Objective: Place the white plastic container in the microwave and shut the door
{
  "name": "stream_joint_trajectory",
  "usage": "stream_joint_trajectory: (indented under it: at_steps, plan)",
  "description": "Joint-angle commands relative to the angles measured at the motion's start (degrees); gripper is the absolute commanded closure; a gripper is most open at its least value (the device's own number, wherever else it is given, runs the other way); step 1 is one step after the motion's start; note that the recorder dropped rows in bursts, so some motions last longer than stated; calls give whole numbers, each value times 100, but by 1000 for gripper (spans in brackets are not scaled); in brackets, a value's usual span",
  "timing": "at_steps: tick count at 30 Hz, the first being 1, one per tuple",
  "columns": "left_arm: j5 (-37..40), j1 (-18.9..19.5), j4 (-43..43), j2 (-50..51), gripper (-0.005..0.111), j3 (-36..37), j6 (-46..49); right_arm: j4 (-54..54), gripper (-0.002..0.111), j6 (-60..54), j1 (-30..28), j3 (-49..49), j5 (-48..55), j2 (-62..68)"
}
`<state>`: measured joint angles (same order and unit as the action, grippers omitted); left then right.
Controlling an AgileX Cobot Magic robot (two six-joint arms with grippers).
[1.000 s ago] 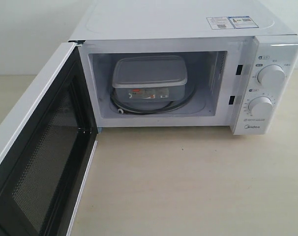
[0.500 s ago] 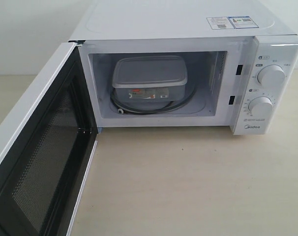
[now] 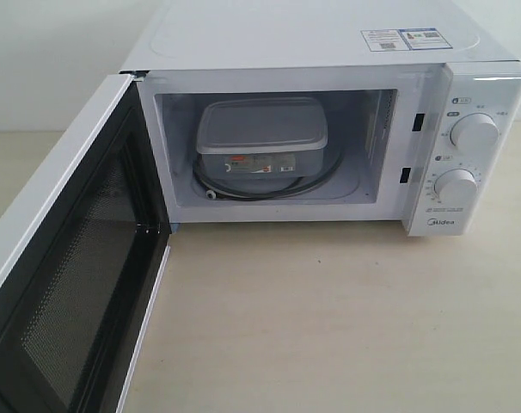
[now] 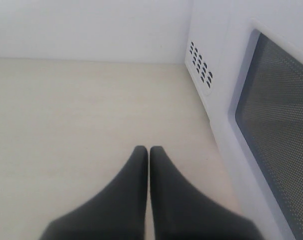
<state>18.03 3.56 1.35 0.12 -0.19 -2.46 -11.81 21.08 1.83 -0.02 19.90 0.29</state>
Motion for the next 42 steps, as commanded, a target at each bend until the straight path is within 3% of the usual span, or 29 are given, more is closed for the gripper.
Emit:
stream_joint_trajectory:
  at_steps: [1, 26, 32, 36, 42]
  plan:
    - [5, -13, 10, -12, 103, 19, -52, -54, 108, -58, -8, 2, 1, -29]
    - [11, -13, 118, -12, 103, -7, -62, -54, 108, -58, -8, 2, 1, -29]
    - [377, -13, 144, -12, 103, -969, -62, -54, 108, -58, -8, 2, 1, -29]
    - [452, -13, 594, -12, 103, -1755, -62, -54, 108, -58, -8, 2, 1, -29]
    - [349, -13, 1017, -12, 103, -2293, -62, -54, 108, -58, -8, 2, 1, -29]
